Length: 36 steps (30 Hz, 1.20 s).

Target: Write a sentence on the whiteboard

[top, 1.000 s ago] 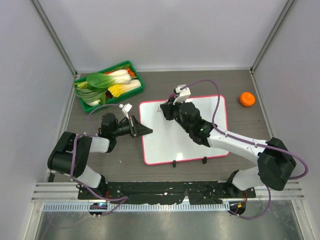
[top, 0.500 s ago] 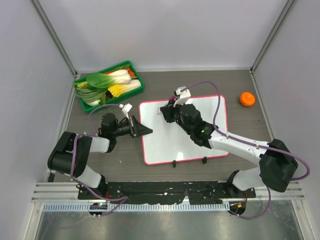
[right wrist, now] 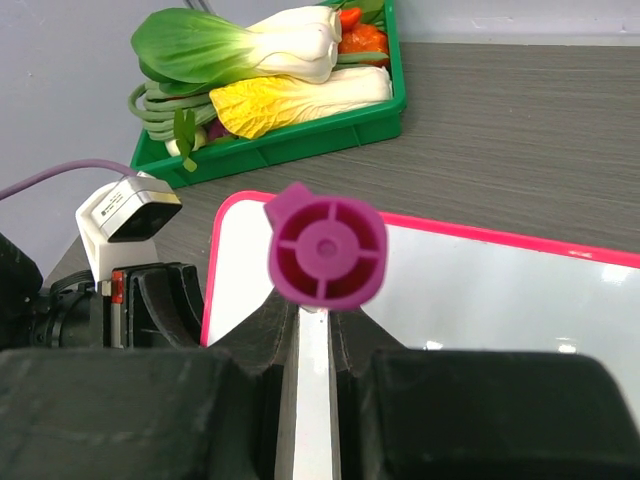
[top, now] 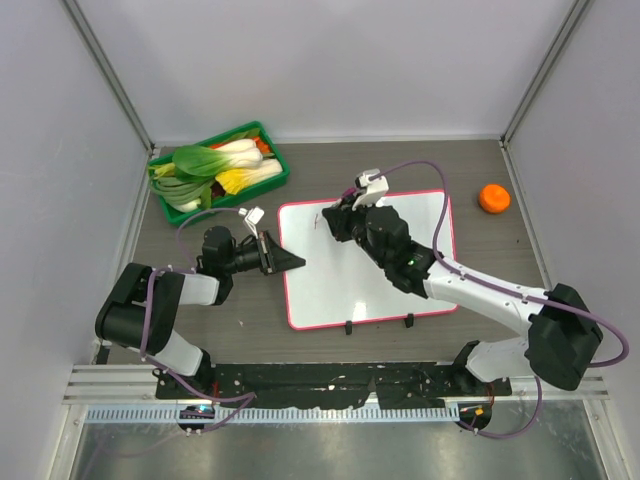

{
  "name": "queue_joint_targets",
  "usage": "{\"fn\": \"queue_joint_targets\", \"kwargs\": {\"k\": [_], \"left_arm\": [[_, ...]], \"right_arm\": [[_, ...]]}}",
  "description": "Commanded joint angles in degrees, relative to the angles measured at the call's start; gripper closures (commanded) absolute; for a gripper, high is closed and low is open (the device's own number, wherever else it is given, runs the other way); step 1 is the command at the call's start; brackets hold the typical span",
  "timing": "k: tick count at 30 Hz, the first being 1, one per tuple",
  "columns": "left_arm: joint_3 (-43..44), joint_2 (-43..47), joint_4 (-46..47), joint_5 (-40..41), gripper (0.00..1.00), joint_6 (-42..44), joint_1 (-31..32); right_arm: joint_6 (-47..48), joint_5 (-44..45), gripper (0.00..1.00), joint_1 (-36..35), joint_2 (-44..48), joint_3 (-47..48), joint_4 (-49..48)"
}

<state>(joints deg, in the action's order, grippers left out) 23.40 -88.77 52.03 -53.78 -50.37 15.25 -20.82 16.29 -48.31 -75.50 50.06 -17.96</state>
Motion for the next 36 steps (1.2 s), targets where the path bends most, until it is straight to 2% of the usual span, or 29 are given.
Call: {"fn": "queue_joint_targets", "kwargs": {"k": [1,10,36], "left_arm": [[-1.25,-2.46,-8.26,5.70,1.00,7.30,0.66],[-1.25,-2.72,-7.91,5.53,1.00,7.04,0.84],[-1.25,-3.07,-7.56,5.18,1.00,6.86,0.75]], "right_arm": [[0.34,2.60,0.99,-0.38,-1.57,3.55,-2.00],[0.08,3.22,0.99,-0.20,-4.30,4.87,-2.08],[0.95,6.29,0.99,1.56,-2.98,2.14,0.90]]}}
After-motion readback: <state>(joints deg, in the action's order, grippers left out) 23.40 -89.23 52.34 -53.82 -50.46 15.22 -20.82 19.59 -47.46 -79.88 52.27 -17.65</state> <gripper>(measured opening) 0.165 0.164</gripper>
